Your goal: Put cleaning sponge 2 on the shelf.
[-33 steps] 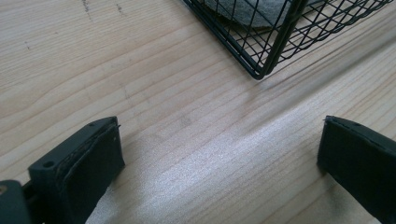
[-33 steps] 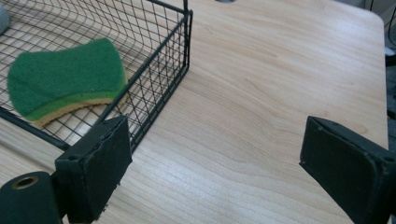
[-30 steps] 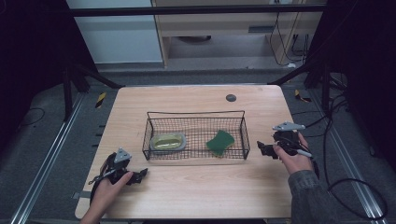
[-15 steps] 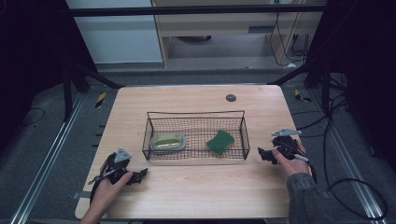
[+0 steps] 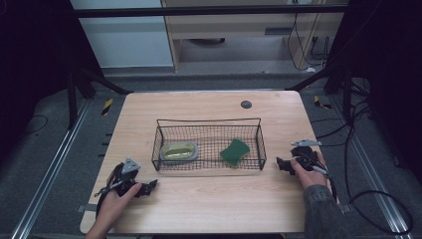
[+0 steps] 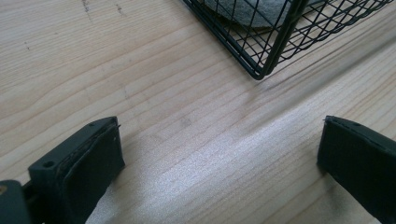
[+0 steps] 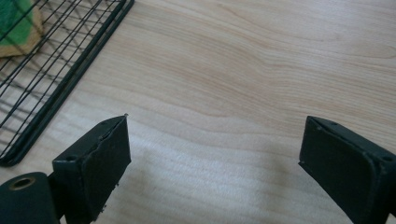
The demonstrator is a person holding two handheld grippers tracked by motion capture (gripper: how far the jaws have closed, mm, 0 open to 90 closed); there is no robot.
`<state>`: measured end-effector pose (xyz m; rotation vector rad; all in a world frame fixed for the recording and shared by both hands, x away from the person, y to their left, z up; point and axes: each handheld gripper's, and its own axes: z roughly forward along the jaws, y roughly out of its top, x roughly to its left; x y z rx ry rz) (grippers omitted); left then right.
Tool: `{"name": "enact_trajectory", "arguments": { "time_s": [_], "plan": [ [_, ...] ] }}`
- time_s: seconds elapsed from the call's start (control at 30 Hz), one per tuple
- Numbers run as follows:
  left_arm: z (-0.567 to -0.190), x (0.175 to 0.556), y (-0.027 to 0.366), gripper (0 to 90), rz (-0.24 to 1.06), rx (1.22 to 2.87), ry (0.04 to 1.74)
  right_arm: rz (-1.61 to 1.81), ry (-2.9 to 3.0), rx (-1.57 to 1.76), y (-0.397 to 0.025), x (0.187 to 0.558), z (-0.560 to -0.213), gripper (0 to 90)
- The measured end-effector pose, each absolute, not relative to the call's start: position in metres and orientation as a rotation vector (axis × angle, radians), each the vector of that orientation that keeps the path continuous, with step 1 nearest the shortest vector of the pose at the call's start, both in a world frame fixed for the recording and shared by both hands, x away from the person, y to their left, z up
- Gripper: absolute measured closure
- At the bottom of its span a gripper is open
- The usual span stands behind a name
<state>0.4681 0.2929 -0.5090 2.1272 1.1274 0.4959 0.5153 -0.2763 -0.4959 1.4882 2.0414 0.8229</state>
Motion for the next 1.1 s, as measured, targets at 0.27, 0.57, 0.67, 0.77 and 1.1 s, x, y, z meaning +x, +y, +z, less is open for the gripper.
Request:
{"name": "enact_trajectory", "arguments": {
  "time_s": [0.27,0.57,0.67,0.77,1.1],
  "plan": [
    [-0.509,0.468,0.293,0.0,0.496,2.127,1.127,0.838,1.993,1.532,-0.277,0.523,-0.503,8.8],
    [-0.509,0.468,0.293,0.0,0.496,2.128,1.127,0.838,1.968,1.557,-0.276,0.526,-0.508,7.8],
    [-0.509,0.468,0.293,0.0,0.496,2.127,1.127,0.836,1.960,1.568,-0.275,0.527,-0.509,7.1],
    [-0.509,0.468,0.293,0.0,0.496,2.128,1.127,0.842,1.953,1.570,-0.274,0.527,-0.510,6.3],
    [-0.509,0.468,0.293,0.0,0.496,2.128,1.126,0.835,1.929,1.584,-0.270,0.527,-0.512,3.8]
  ]
}}
